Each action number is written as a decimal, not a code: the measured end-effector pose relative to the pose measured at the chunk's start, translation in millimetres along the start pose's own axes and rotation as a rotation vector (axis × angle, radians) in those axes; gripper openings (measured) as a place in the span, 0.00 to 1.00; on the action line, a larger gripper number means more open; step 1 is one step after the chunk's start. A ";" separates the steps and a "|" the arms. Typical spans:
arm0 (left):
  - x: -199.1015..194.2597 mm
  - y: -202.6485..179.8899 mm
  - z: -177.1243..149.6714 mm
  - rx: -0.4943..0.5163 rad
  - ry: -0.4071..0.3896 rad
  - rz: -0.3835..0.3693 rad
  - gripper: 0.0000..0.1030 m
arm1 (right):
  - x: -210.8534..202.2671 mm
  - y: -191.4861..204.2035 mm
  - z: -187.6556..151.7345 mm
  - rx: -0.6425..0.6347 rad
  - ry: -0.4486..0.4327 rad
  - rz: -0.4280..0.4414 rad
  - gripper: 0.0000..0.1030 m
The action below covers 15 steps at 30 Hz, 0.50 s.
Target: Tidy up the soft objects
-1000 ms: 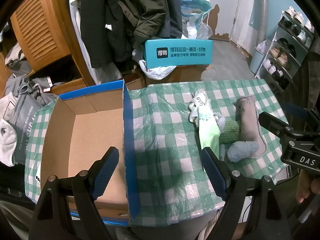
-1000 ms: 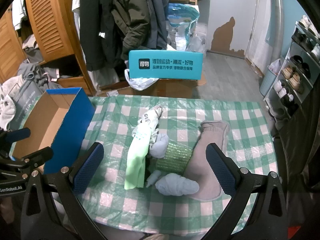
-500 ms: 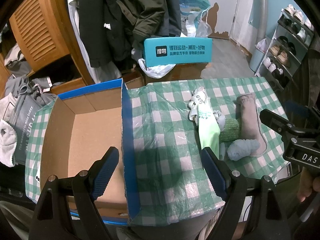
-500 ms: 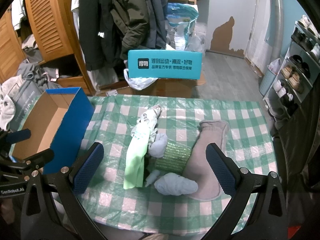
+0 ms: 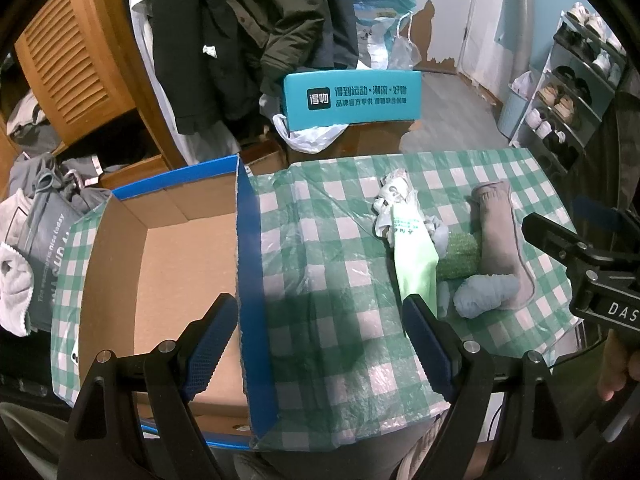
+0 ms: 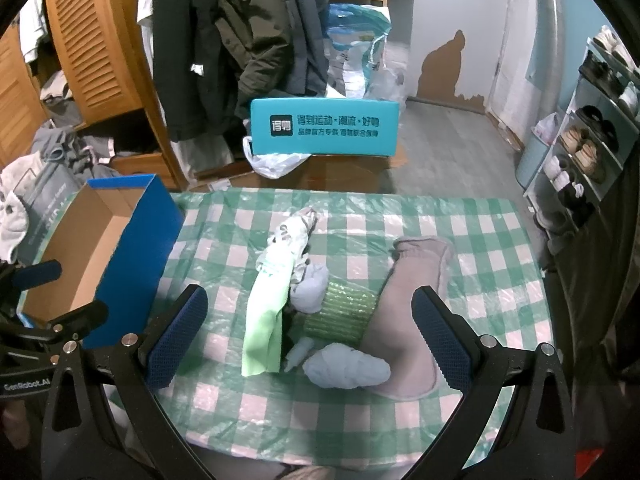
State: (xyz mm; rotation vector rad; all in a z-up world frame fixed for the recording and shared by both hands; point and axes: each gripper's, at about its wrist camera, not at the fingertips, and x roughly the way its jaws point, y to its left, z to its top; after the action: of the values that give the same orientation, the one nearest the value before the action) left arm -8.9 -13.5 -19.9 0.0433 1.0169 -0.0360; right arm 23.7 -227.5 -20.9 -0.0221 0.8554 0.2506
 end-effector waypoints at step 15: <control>9.6 -13.0 6.6 0.020 0.060 -0.001 0.83 | 1.1 -25.6 -7.3 0.037 0.017 -0.013 0.98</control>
State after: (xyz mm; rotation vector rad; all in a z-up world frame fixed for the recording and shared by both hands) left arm 1.0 -27.0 -24.8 0.0619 1.0768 -0.0460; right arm 24.8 -253.0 -28.6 0.0046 0.8768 0.2232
